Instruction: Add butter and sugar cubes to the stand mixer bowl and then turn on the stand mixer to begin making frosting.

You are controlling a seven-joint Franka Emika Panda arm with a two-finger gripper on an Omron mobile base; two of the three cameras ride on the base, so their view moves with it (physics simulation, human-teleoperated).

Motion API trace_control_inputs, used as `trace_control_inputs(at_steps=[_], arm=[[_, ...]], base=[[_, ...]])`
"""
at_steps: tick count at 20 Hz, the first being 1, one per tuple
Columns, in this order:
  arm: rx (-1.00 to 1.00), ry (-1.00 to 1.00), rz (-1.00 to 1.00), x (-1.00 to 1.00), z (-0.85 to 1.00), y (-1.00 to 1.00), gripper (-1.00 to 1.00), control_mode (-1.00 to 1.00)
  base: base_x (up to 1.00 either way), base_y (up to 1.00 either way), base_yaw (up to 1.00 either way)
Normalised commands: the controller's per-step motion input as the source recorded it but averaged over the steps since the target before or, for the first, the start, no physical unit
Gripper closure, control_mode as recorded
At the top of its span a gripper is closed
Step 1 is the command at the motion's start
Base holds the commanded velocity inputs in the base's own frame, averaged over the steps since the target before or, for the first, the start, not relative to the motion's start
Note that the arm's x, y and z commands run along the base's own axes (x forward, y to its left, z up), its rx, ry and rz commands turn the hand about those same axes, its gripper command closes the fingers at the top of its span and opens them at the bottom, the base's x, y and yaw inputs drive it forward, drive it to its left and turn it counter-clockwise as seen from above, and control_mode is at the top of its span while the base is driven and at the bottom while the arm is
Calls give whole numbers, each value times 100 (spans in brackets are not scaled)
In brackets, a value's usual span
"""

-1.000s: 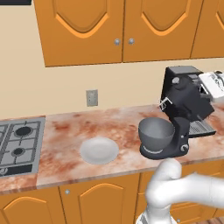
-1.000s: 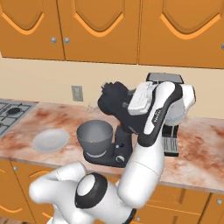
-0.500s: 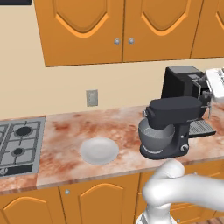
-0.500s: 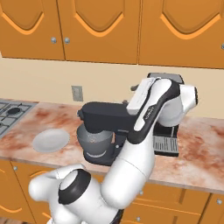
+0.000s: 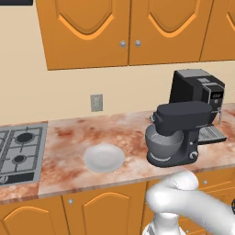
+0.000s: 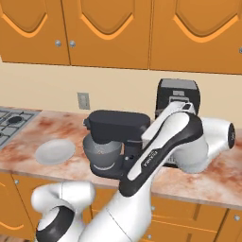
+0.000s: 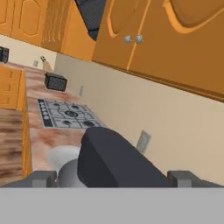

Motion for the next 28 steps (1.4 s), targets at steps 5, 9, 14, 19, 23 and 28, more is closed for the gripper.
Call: trace_control_inputs(at_steps=[5, 9, 14, 19, 23, 28], arm=[[3, 0, -43, -86, -60, 38, -100, -100], [2, 0, -13, 11, -60, 70, -100, -100], [11, 0, -2, 6, -59, 31, -100, -100], [17, 0, 0, 11, -63, 0, -100, -100], [16, 0, 0, 20, -58, 0, -100, -100], [14, -2, 0, 12, -61, -31, -100, -100]], base=[[0, 0, 0], [0, 0, 0], [0, 0, 0], [0, 0, 0], [0, 0, 0], [0, 0, 0]])
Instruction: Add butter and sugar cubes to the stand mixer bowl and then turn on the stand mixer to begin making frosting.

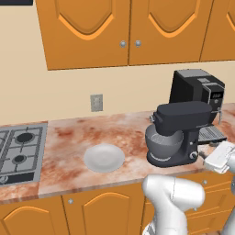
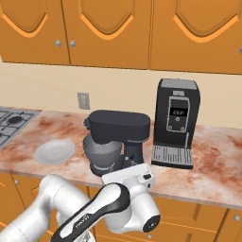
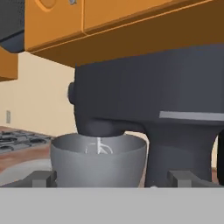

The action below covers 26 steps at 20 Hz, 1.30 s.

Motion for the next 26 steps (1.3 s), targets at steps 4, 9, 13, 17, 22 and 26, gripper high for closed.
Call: trace_control_inputs(at_steps=[4, 9, 13, 17, 22, 26], arm=[[8, 0, 0, 23, -54, -23, -100, -100], [1, 1, -2, 36, -8, -22, -100, -100], [0, 5, -3, 21, -2, -44, -100, -100], [-5, 6, -2, 6, -20, -33, -100, -100], [-10, 0, -4, 17, -59, -12, -100, -100], [-8, 0, -4, 18, -51, -2, -100, -100]], base=[[0, 0, 0], [0, 0, 0], [0, 0, 0], [0, 0, 0], [0, 0, 0], [0, 0, 0]])
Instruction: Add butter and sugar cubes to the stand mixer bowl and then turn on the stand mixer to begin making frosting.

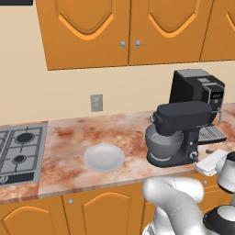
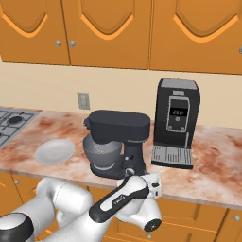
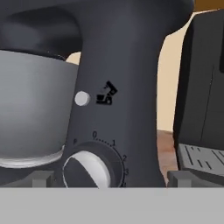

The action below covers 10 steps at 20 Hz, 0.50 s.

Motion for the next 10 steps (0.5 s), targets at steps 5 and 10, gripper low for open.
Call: trace_control_inputs(at_steps=[5, 10], arm=[[-1, 0, -8, 3, -2, 0, -100, -100], [0, 0, -8, 0, 5, 12, -100, -100]], base=[[0, 0, 0], [0, 0, 0]])
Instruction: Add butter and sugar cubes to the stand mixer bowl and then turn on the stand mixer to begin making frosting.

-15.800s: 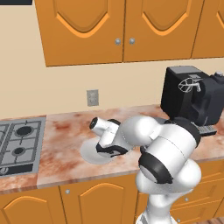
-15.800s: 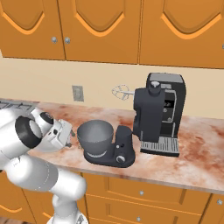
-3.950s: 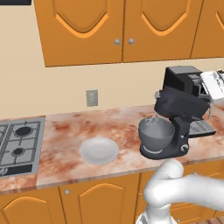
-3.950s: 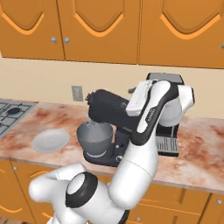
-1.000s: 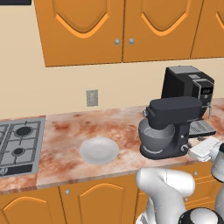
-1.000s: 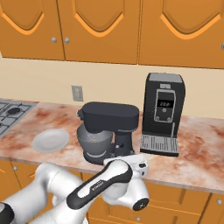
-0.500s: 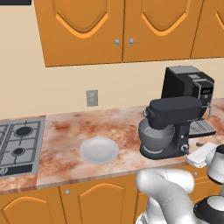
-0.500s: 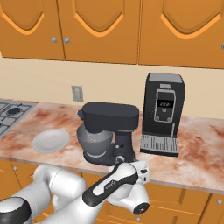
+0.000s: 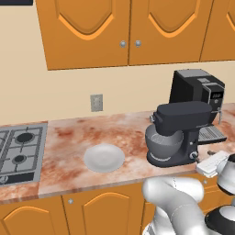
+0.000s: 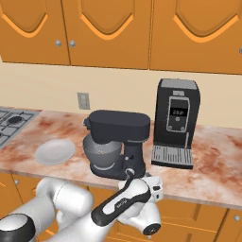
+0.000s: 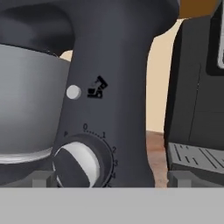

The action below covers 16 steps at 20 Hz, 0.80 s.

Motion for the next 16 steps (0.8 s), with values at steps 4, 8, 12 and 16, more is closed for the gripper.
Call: trace_control_inputs(at_steps=[4, 8, 12, 16], arm=[[0, 0, -1, 9, 5, 39, -100, -100], [0, 0, 0, 13, 3, 36, -100, -100], [0, 0, 0, 29, 0, 12, -100, -100], [0, 0, -2, 27, 0, 0, -100, -100]], base=[[0, 0, 0], [0, 0, 0], [0, 0, 0], [0, 0, 0]])
